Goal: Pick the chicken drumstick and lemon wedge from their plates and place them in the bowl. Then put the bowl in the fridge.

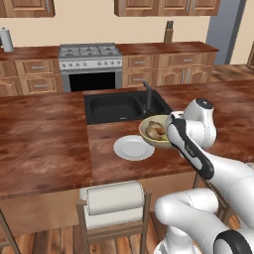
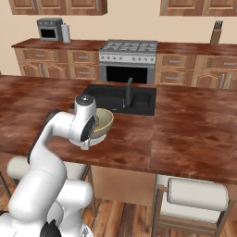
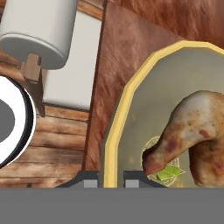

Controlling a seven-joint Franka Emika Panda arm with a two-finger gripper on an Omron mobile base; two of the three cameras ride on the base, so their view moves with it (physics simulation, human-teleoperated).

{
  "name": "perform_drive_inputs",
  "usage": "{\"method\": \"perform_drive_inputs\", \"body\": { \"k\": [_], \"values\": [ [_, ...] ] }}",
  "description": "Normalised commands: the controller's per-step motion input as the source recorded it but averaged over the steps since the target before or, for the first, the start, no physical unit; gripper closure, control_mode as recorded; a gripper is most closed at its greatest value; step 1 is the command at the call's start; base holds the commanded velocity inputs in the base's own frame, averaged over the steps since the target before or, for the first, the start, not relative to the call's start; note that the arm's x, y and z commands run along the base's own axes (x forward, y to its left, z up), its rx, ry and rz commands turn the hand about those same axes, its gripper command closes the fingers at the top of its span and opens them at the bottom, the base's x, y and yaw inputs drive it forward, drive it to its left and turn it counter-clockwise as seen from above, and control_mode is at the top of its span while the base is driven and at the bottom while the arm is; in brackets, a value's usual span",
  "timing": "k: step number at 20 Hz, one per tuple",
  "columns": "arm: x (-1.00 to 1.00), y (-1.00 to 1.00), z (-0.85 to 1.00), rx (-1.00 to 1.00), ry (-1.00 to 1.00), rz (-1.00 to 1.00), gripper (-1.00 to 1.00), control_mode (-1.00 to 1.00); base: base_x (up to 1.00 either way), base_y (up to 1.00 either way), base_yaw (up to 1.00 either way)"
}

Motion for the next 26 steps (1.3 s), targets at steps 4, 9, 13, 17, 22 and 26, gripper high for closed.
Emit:
{"method": "perform_drive_inputs", "body": {
  "k": [4, 9, 13, 17, 22, 26],
  "values": [
    [0.00, 0.00, 0.00, 0.00, 0.00, 0.00, 1.00, -1.00, 0.00, 0.00, 0.00],
    [0.00, 0.00, 0.00, 0.00, 0.00, 0.00, 1.00, 1.00, 0.00, 0.00, 0.00],
    [0.00, 0.00, 0.00, 0.00, 0.00, 0.00, 1.00, 1.00, 0.00, 0.00, 0.00],
    [0.00, 0.00, 0.00, 0.00, 0.00, 0.00, 1.00, 1.00, -0.19, 0.00, 0.00],
    [0.00, 0.00, 0.00, 0.00, 0.00, 0.00, 1.00, 1.00, -0.65, -0.12, -0.20],
    [0.00, 0.00, 0.00, 0.00, 0.00, 0.00, 1.00, 1.00, -0.39, -0.18, -0.34]
  ]
}}
